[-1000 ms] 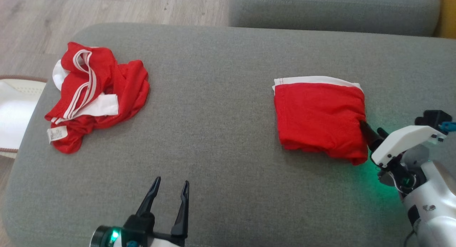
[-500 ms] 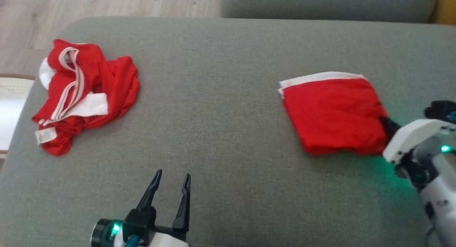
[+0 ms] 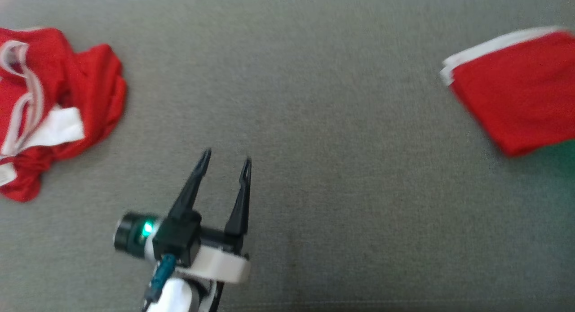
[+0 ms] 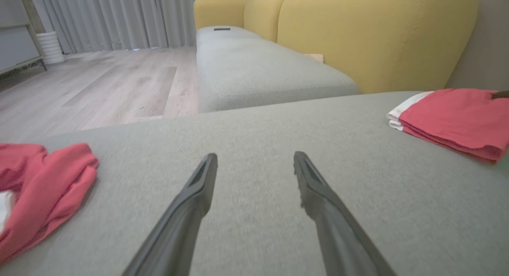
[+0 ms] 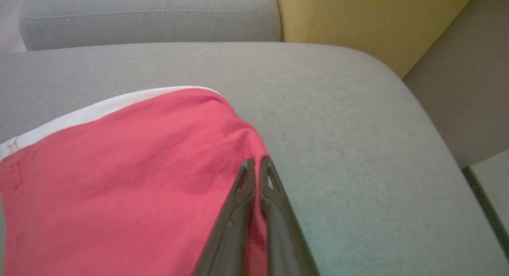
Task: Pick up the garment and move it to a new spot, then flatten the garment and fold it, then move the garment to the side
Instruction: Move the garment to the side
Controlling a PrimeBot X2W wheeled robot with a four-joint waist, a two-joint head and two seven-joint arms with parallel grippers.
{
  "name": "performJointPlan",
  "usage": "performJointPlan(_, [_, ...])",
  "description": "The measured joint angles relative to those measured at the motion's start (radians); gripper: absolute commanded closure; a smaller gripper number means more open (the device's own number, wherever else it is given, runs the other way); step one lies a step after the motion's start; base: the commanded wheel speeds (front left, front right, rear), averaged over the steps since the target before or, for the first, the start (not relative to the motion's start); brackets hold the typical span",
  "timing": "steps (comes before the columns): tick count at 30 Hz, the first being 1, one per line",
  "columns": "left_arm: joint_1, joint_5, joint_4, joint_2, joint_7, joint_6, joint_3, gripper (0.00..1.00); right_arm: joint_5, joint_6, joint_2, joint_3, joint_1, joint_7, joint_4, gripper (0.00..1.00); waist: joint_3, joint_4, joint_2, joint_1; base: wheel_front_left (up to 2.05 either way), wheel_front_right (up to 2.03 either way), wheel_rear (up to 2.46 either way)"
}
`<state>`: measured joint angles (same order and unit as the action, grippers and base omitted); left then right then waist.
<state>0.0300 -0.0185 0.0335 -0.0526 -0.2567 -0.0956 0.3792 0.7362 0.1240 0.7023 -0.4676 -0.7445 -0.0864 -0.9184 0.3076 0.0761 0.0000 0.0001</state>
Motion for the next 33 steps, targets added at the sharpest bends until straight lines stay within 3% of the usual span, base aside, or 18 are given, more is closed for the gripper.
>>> performJointPlan(14, [0.143, 0.028, 0.074, -0.012, 0.000, 0.029, 0.045, 0.00, -0.072, 0.000, 0.127, 0.048, -0.158, 0.062, -0.071, 1.00, 0.166, -0.075, 0.0000, 0.0000, 0.00, 0.00, 0.00])
performJointPlan(25, [0.175, 0.033, 0.073, -0.017, 0.000, 0.016, 0.067, 0.00, -0.188, 0.000, 0.161, 0.094, -0.237, 0.093, -0.174, 1.00, 0.189, -0.075, 0.0000, 0.0001, 0.00, 0.00, 0.00])
performJointPlan(26, [0.176, 0.033, 0.073, -0.017, 0.000, 0.016, 0.070, 0.00, -0.203, 0.000, 0.160, 0.100, -0.238, 0.098, -0.187, 0.81, 0.187, -0.074, 0.0000, 0.0001, 0.00, 0.00, 0.00])
performJointPlan(27, [0.177, 0.033, 0.072, -0.017, 0.000, 0.016, 0.072, 0.00, -0.217, 0.000, 0.158, 0.107, -0.240, 0.101, -0.205, 0.54, 0.184, -0.072, 0.0000, 0.0001, 0.00, 0.00, 0.00])
performJointPlan(28, [0.177, 0.030, 0.069, -0.017, 0.000, 0.015, 0.072, 0.00, -0.230, 0.000, 0.157, 0.119, -0.242, 0.108, -0.224, 0.00, 0.181, -0.070, 0.0000, 0.0001, 0.00, 0.00, 0.00])
performJointPlan(33, [0.176, 0.016, 0.057, -0.018, 0.000, 0.006, 0.072, 0.00, -0.309, 0.000, 0.119, 0.140, -0.260, 0.151, -0.286, 0.00, 0.151, -0.063, 0.0000, 0.0001, 0.00, 0.00, 0.00])
